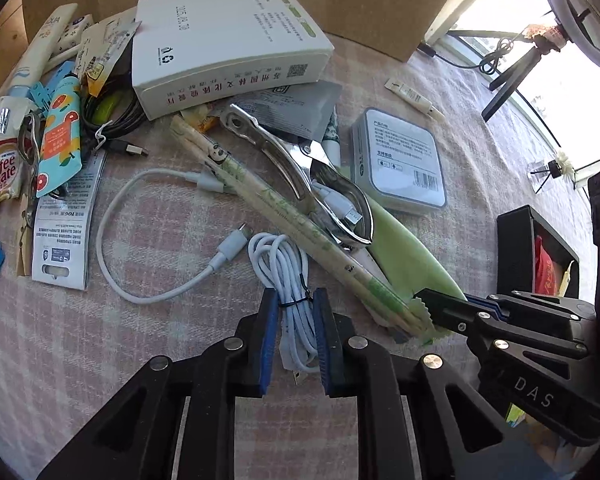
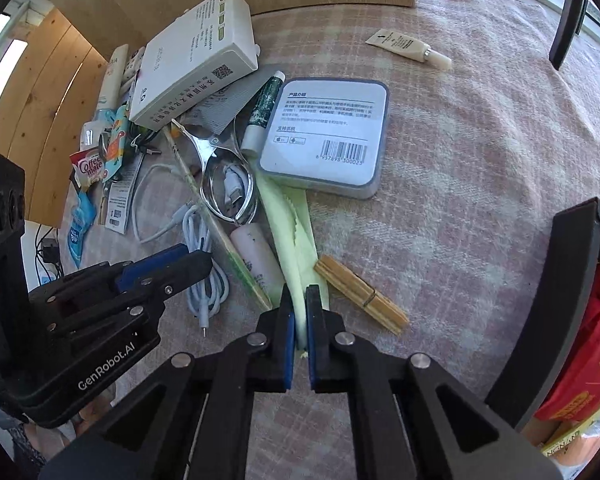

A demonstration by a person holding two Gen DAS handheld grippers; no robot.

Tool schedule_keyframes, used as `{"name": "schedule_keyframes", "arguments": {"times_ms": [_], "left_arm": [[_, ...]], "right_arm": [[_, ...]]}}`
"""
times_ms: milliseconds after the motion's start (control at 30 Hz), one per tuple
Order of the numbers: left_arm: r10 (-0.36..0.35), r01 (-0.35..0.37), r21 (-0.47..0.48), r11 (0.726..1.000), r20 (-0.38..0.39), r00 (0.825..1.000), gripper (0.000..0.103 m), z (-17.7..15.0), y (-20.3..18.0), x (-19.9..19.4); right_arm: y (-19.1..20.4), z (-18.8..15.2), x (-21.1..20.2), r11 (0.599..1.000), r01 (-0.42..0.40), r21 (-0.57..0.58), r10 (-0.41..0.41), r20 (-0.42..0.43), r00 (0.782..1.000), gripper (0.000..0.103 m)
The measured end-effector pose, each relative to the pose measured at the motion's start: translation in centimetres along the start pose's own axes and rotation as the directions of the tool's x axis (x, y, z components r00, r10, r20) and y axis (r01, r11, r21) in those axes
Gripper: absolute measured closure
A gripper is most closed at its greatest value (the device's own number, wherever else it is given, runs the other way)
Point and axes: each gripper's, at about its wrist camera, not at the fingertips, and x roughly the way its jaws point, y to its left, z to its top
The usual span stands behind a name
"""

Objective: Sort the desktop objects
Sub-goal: 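Grasp the white cable coil with the left gripper while the right grasps the green cloth, then lift the cable coil and green cloth off the table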

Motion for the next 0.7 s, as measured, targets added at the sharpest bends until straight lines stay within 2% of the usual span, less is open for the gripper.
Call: {"name": "schedule_keyframes", "arguments": {"times_ms": [200, 300, 467, 500, 533, 700], "left_arm": [[-0.014, 0.014, -0.013, 1.000, -0.018, 1.000, 0.084, -0.6, 0.7, 0.0], [-0.035, 0.035, -0.002, 0.999, -0.041, 0.999, 0.082, -0.6, 0.2, 0.5], [-0.006, 0.006, 0.012, 1.000, -0.034, 0.999, 0.084, -0.3, -0.6, 1.1], [-0.004, 0.005, 0.013, 1.000, -0.032, 0.999, 0.084, -0.3, -0.6, 1.0], [0.000, 0.001, 0.016, 1.000, -0.029, 1.000, 0.084, -0.2, -0.6, 1.1], [0.001, -0.001, 0.010, 1.000, -0.010, 1.000, 0.085, -0.8, 0.8, -0.1]], "right_arm": [[-0.4, -1.1, 0.4, 1.000, -0.021, -0.005, 0.021, -0.012, 1.000, 0.098], [0.2, -0.3, 0.1, 1.000, 0.002, -0.009, -0.002, 0.019, 1.000, 0.088], [0.8, 1.9, 0.3, 1.000, -0.002, 0.002, 0.002, 0.045, 0.999, 0.088], [0.8, 2.3, 0.6, 1.000, -0.002, 0.006, 0.002, 0.039, 0.999, 0.091], [0.7, 2.4, 0.8, 1.000, -0.007, 0.016, 0.006, 0.033, 0.999, 0.100], [0.5, 1.7, 0.5, 0.995, -0.086, 0.048, 0.085, 0.027, 0.996, 0.101]]}}
